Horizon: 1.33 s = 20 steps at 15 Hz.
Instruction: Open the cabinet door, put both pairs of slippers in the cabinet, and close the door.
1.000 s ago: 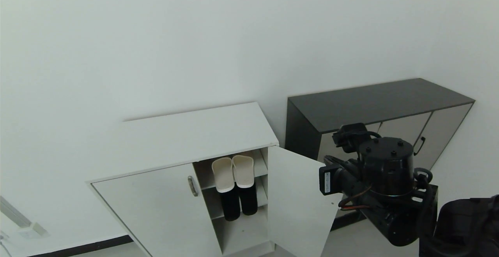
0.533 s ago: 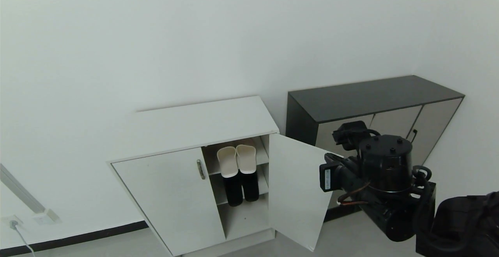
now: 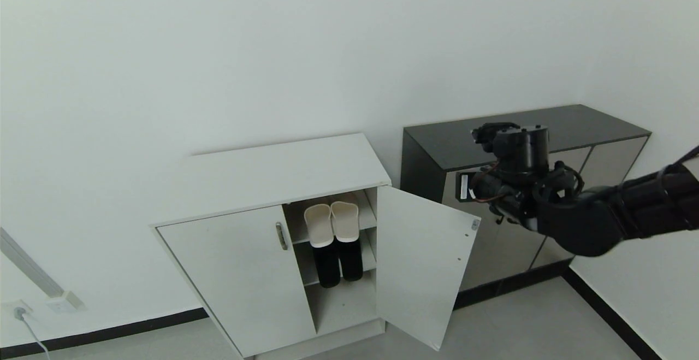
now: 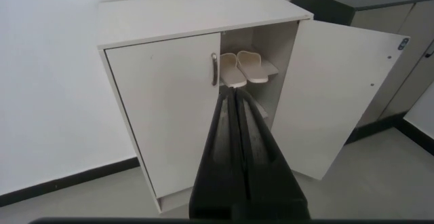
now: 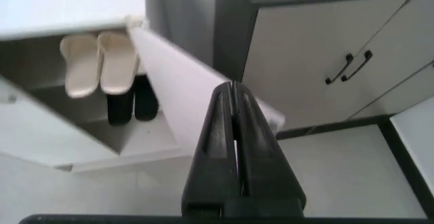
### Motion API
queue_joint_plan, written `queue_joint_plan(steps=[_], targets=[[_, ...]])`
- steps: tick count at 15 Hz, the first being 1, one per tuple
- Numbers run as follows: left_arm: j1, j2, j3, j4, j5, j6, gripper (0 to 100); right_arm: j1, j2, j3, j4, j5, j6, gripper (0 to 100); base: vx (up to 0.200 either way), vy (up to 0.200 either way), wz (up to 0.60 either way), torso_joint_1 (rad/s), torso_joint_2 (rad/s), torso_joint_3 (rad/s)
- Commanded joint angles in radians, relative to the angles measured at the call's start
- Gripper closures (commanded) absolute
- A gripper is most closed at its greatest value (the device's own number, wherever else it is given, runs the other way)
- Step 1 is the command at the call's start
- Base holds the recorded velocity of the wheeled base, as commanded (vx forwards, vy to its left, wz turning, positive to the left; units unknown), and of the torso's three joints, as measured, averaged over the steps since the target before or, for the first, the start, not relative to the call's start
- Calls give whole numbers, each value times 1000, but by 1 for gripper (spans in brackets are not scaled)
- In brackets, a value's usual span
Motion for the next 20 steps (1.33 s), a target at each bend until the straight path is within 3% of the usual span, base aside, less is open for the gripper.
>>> queue_joint_plan(steps=[1, 5, 20], targets=[[0, 1, 0, 0, 0, 0, 100, -106, 205, -291, 185, 52, 69, 100, 0, 0, 0, 0, 0, 0], [0, 1, 0, 0, 0, 0, 100, -178, 354, -477, 270, 68, 82, 100, 0, 0, 0, 0, 0, 0], [0, 1, 0, 0, 0, -2, 100, -182, 401, -405, 264, 118, 116, 100, 0, 0, 0, 0, 0, 0]])
